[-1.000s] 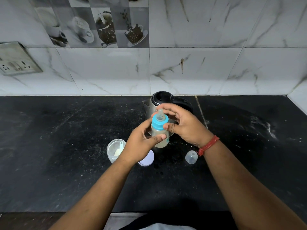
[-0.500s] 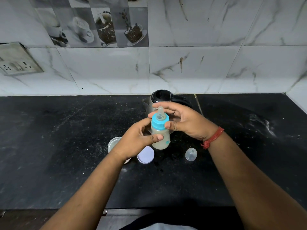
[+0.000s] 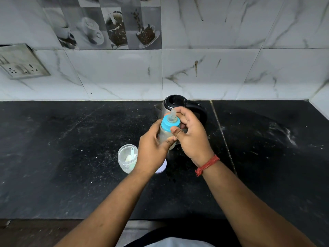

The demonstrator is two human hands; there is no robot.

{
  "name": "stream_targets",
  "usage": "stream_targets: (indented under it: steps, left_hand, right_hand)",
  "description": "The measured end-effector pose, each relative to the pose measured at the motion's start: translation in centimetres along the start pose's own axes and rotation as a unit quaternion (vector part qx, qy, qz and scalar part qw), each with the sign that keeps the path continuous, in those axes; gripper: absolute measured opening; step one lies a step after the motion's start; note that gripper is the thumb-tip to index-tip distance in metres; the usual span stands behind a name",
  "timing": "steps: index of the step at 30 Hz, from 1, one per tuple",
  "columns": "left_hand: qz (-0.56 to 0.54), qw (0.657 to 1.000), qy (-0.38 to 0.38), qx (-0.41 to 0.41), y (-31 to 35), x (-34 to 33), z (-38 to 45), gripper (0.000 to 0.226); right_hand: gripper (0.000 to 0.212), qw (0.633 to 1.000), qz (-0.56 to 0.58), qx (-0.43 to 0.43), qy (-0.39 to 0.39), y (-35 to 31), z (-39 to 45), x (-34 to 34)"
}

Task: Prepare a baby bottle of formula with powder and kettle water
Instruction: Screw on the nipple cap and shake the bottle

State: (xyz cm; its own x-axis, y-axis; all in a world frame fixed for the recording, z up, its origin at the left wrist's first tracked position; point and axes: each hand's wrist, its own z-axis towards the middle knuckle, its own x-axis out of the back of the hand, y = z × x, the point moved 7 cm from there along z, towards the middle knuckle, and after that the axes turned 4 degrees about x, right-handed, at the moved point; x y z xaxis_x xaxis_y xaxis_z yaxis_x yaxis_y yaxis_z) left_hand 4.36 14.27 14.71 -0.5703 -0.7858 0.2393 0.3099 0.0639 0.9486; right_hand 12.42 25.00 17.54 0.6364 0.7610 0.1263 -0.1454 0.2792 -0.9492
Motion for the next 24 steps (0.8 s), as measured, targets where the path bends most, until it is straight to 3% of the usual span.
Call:
stream_targets:
  steps: [9,11,16,19,24]
  left_hand:
    - [0.050,0.996,0.074,-0.013,-0.2,-1.7,-0.7,0.042]
    - [0.049,0.997,0.067,-0.005,-0.9,-2.0,-0.8,0.041]
    - [0.033,0.999,0.006,0.035,-4.2,-2.2,-1.0,0.045]
    - [0.017,0.997,-0.007,0.072,-6.0,-2.2,-1.6,0.049]
    - [0.032,0.995,-0.010,0.093,-7.8,-2.3,-2.8,0.051]
  right_hand:
    - [0.050,0.986,0.000,-0.053,0.158,2.2,-0.6,-0.9]
    - [0.057,0.986,-0.020,-0.072,0.147,3.0,-0.5,-1.1]
    - [0.080,0.993,-0.091,-0.065,0.032,4.6,-1.1,-0.6]
    - [0.071,0.987,-0.145,-0.068,0.002,5.7,-2.1,1.0]
    - [0.045,0.964,-0.244,-0.102,0.015,10.3,-3.8,5.4]
